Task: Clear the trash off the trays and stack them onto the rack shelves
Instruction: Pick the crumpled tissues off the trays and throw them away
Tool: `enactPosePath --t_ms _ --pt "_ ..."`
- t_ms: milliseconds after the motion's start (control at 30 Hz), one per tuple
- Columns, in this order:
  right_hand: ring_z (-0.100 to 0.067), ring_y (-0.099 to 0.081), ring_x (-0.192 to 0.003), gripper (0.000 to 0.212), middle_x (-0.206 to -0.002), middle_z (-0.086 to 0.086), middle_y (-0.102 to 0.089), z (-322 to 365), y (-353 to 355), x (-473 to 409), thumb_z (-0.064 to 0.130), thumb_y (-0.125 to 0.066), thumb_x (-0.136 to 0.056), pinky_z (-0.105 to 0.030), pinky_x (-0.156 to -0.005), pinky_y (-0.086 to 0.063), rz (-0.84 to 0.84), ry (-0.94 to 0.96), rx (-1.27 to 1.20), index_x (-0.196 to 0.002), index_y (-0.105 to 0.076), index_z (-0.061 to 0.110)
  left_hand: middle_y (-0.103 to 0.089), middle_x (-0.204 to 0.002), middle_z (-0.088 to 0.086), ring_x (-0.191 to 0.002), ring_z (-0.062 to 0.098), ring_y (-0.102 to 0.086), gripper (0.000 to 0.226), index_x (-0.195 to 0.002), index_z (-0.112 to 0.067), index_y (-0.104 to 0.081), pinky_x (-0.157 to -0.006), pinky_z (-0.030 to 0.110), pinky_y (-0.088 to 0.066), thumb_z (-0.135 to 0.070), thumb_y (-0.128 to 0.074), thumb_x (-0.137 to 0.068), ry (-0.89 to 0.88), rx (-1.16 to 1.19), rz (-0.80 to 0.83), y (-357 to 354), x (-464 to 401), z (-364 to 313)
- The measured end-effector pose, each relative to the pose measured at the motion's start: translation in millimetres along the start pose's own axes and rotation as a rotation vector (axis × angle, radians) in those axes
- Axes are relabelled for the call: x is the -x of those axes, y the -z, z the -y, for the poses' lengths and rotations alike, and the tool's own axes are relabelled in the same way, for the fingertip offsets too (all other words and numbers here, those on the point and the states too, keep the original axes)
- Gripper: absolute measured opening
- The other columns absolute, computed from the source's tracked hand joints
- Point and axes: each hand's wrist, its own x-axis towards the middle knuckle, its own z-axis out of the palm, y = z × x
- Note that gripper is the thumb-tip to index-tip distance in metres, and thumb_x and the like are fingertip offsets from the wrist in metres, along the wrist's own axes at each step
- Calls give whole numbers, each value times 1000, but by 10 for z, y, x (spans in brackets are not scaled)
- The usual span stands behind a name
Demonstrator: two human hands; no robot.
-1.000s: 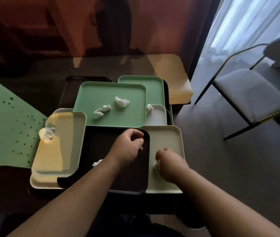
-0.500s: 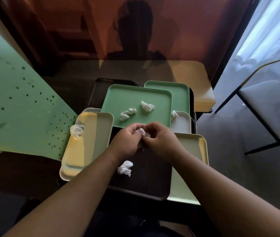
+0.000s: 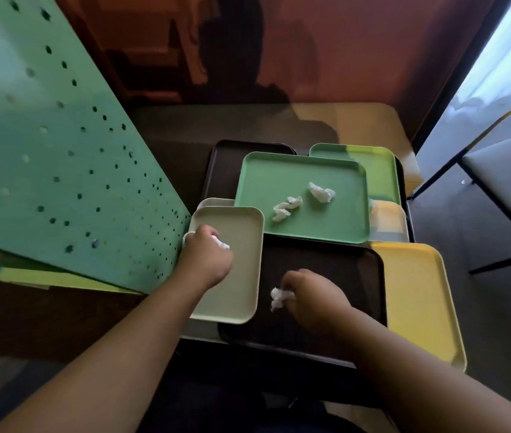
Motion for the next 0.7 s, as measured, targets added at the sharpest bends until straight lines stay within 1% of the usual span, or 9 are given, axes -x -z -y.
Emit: enactPosePath --t_ms 100,200,300,367,433,500,600,667,700 --pt "-21 -65 -76 22 -86 4 -70 230 146 -127 44 -73 -88 -33 -66 -51 -237 -105 -354 -96 -63 27 -44 -143 20 -124 36 -52 72 -152 -6 -28 -97 43 -48 -22 -62 -91 -20 -343 -17 16 -78 16" --pt "-14 -59 -65 20 -77 4 -71 439 294 -242 40 -75 -89 -31 -63 -49 -295 -100 -576 -94 -64 23 -41 -150 23 -128 38 -53 90 -157 -2 -12 -101 47 -51 -15 -68 -88 25 -504 12 -31 -287 72" --pt "-8 -53 -62 16 -73 7 -64 570 352 -326 36 -75 -91 -29 -62 -46 -305 -97 -643 -92 -63 25 -47 -147 21 -128 36 -56 73 -153 2 -28 -99 44 -53 -6 -62 -88 108 -572 43 -39 -471 108" --pt "-8 -53 -63 16 -74 8 -64 599 334 -378 35 -76 -90 -30 -65 -46 -299 -109 -669 -91 -63 26 -52 -142 16 -123 34 -59 52 -146 -2 -44 -83 40 -50 -4 -52 -95 174 -592 88 -21 -521 103" --pt "-9 -54 -65 17 -75 7 -64 595 310 -414 35 -77 -89 -31 -67 -47 -294 -126 -691 -93 -65 23 -51 -143 16 -124 33 -57 47 -146 -3 -44 -75 39 -42 -6 -46 -99 215 -620 126 -10 -545 105" --pt "-10 -54 -66 19 -75 7 -64 577 302 -427 36 -77 -89 -31 -67 -47 -294 -138 -701 -94 -66 22 -47 -146 17 -127 34 -54 49 -148 -2 -39 -79 40 -46 -6 -45 -99 173 -713 147 -12 -554 82" --pt "-8 -52 -63 18 -73 9 -62 542 314 -451 35 -76 -90 -30 -66 -46 -302 -156 -724 -92 -66 21 -38 -152 18 -132 34 -47 53 -153 -5 -35 -98 42 -48 -9 -41 -101 87 -839 177 0 -531 18" --pt "-7 -52 -62 15 -73 10 -62 512 346 -479 33 -76 -91 -27 -64 -45 -319 -169 -752 -91 -65 23 -37 -154 18 -132 34 -46 51 -151 -7 -40 -100 41 -47 -17 -46 -102 -5 -911 144 15 -500 -79" --pt "-7 -54 -63 14 -74 9 -64 498 371 -497 32 -76 -91 -27 -64 -46 -334 -172 -771 -90 -65 24 -43 -149 18 -128 33 -50 47 -148 -7 -46 -97 41 -49 -25 -46 -104 -68 -873 104 37 -476 -158"
